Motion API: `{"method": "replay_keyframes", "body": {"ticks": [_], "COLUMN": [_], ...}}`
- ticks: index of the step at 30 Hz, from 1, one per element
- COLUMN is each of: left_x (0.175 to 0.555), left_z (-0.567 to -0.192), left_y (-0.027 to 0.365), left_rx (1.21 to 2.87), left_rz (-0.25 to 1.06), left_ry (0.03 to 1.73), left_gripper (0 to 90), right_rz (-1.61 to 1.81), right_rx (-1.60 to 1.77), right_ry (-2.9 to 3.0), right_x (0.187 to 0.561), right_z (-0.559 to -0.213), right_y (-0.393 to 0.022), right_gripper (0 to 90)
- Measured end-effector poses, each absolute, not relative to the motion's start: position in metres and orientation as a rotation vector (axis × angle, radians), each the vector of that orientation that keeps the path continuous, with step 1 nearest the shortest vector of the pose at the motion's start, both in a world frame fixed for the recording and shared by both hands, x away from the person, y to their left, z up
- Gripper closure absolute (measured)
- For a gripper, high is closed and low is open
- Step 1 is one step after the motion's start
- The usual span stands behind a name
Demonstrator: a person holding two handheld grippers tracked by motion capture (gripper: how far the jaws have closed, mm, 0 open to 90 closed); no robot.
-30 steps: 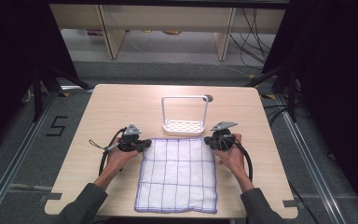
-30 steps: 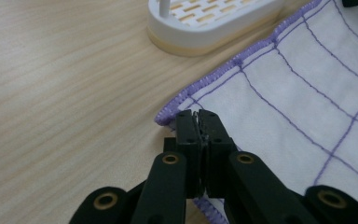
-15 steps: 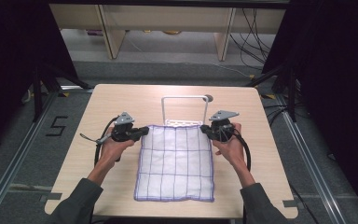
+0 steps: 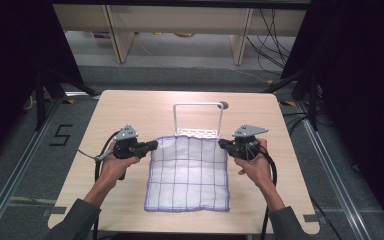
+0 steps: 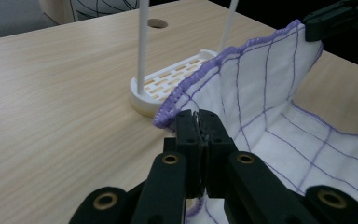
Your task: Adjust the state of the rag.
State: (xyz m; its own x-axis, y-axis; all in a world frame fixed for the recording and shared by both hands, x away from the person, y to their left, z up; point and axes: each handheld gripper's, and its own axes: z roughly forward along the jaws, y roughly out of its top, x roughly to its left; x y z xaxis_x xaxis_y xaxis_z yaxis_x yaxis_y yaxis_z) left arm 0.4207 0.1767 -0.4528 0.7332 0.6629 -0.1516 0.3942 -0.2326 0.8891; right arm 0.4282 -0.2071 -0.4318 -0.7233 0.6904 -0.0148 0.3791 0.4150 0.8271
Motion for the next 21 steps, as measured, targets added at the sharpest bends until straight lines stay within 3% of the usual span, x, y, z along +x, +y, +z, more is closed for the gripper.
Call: {"method": "replay_keyframes", "body": {"ticks": [21], "left_x": [0.337], "left_z": [-0.475], "left_y": [0.184], "left_rx": [1.975], "left_rz": [0.306], "left_ry": [0.695], "left_gripper": [87.1], "right_rz": [1.193], "right_rx": [0.782], "right_ry": [2.428], "right_x": [0.342], "right_z": [-0.449], "right_y": [-0.213], "right_gripper": [86.2]}}
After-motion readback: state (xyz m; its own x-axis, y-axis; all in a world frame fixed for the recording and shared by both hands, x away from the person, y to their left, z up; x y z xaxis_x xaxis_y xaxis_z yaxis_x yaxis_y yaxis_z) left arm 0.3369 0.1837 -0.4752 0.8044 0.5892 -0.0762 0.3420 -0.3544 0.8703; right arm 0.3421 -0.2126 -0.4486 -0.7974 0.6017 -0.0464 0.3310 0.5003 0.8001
